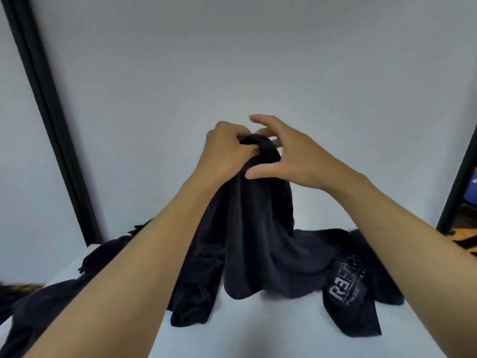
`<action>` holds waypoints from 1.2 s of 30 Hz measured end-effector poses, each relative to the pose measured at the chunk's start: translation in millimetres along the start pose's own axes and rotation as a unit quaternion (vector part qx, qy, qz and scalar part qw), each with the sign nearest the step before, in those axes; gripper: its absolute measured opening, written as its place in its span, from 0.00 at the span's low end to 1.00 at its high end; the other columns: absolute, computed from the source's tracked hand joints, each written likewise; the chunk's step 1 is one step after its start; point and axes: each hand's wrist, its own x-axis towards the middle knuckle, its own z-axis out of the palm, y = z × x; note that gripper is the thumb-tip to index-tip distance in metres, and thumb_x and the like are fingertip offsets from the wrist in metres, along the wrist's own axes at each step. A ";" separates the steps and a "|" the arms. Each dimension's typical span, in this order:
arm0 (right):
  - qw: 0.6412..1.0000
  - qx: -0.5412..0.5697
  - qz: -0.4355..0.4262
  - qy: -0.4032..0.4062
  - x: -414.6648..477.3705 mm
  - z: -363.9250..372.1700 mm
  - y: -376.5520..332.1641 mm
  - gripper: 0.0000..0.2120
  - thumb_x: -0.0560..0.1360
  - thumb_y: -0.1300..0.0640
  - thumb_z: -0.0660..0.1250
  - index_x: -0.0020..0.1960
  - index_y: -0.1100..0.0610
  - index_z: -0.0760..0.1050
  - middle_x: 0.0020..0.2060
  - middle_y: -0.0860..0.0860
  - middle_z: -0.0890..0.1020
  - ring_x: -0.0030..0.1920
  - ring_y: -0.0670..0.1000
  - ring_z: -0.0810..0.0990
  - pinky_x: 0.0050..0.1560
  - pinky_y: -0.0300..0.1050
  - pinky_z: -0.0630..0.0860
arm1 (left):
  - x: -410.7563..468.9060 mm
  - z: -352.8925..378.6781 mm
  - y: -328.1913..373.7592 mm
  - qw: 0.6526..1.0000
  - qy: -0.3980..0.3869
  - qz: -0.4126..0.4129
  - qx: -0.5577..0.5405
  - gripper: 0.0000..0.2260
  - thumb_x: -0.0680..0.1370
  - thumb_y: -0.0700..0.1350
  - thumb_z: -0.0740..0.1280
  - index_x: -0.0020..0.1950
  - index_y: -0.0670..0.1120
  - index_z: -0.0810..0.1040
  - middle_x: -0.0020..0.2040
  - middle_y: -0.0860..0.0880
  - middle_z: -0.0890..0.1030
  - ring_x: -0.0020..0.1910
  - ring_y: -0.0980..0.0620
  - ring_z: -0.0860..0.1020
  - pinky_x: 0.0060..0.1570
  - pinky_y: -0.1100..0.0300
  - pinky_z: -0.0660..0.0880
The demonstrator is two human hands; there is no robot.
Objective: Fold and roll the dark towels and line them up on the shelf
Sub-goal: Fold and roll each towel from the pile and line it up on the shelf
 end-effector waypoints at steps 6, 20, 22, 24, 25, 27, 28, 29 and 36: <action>1.000 0.000 0.007 0.026 -6.9 -7.8 15.5 0.05 0.77 0.56 0.67 0.50 0.47 0.80 0.42 0.39 0.83 0.44 0.40 0.80 0.44 0.34 0.73 | -10.1 -14.5 -18.5 0.980 -0.161 -0.099 -0.062 0.09 0.67 0.49 0.78 0.43 0.48 0.84 0.39 0.50 0.86 0.39 0.54 0.84 0.39 0.63 0.80; 0.967 -0.100 0.216 0.093 -38.0 -74.5 137.5 0.15 0.79 0.49 0.61 0.42 0.58 0.78 0.35 0.51 0.79 0.36 0.51 0.75 0.35 0.42 0.67 | -0.2 -11.4 -110.6 0.966 -0.096 -0.212 -0.112 0.09 0.76 0.45 0.72 0.35 0.47 0.84 0.28 0.49 0.69 0.23 0.53 0.61 0.22 0.64 0.60; 0.959 -0.130 0.238 0.085 -29.1 -85.2 157.2 0.16 0.78 0.50 0.66 0.39 0.62 0.78 0.32 0.53 0.77 0.34 0.51 0.73 0.33 0.43 0.65 | 21.6 -2.6 -107.5 0.958 -0.068 -0.239 -0.142 0.07 0.79 0.42 0.69 0.45 0.46 0.86 0.35 0.48 0.81 0.22 0.53 0.73 0.23 0.64 0.67; 0.957 -0.038 0.263 0.119 -10.7 -98.7 165.1 0.11 0.77 0.54 0.69 0.40 0.61 0.80 0.34 0.54 0.79 0.30 0.50 0.77 0.30 0.40 0.68 | 48.8 5.2 -94.1 0.946 -0.050 -0.254 -0.194 0.06 0.80 0.37 0.66 0.51 0.41 0.83 0.46 0.44 0.84 0.33 0.46 0.84 0.29 0.61 0.78; 0.950 0.042 0.270 0.148 1.7 -106.9 163.6 0.08 0.77 0.57 0.69 0.41 0.59 0.81 0.37 0.54 0.82 0.30 0.48 0.80 0.28 0.39 0.72 | 64.8 6.5 -84.8 0.941 -0.031 -0.250 -0.227 0.06 0.80 0.35 0.65 0.54 0.39 0.81 0.49 0.41 0.83 0.38 0.42 0.85 0.34 0.58 0.82; 0.928 0.180 0.247 0.211 32.5 -128.9 151.3 0.05 0.77 0.61 0.69 0.43 0.58 0.80 0.43 0.57 0.83 0.33 0.48 0.84 0.34 0.36 0.79 | 100.9 0.2 -61.3 0.935 0.027 -0.215 -0.282 0.06 0.79 0.33 0.65 0.55 0.37 0.78 0.52 0.39 0.80 0.42 0.39 0.85 0.44 0.51 0.83; 0.920 0.222 0.218 0.238 48.4 -143.6 141.3 0.04 0.77 0.62 0.69 0.43 0.58 0.80 0.45 0.58 0.82 0.35 0.49 0.84 0.38 0.37 0.81 | 118.5 -7.3 -45.9 0.934 0.055 -0.186 -0.301 0.06 0.79 0.33 0.66 0.54 0.38 0.78 0.52 0.39 0.80 0.42 0.39 0.84 0.46 0.49 0.83; 0.915 0.246 0.181 0.264 62.1 -159.5 128.2 0.04 0.78 0.62 0.68 0.44 0.58 0.79 0.45 0.57 0.82 0.37 0.49 0.84 0.42 0.38 0.81 | 132.7 -16.5 -28.0 0.934 0.077 -0.154 -0.314 0.05 0.78 0.34 0.66 0.53 0.39 0.79 0.51 0.39 0.81 0.42 0.39 0.84 0.47 0.50 0.83; 0.897 0.269 -0.035 0.350 45.6 -227.1 24.6 0.07 0.79 0.62 0.63 0.51 0.55 0.79 0.45 0.48 0.84 0.43 0.47 0.83 0.51 0.41 0.79 | 126.7 -83.1 72.4 0.943 0.090 0.018 -0.320 0.03 0.79 0.40 0.67 0.52 0.43 0.80 0.54 0.44 0.82 0.45 0.45 0.85 0.49 0.55 0.81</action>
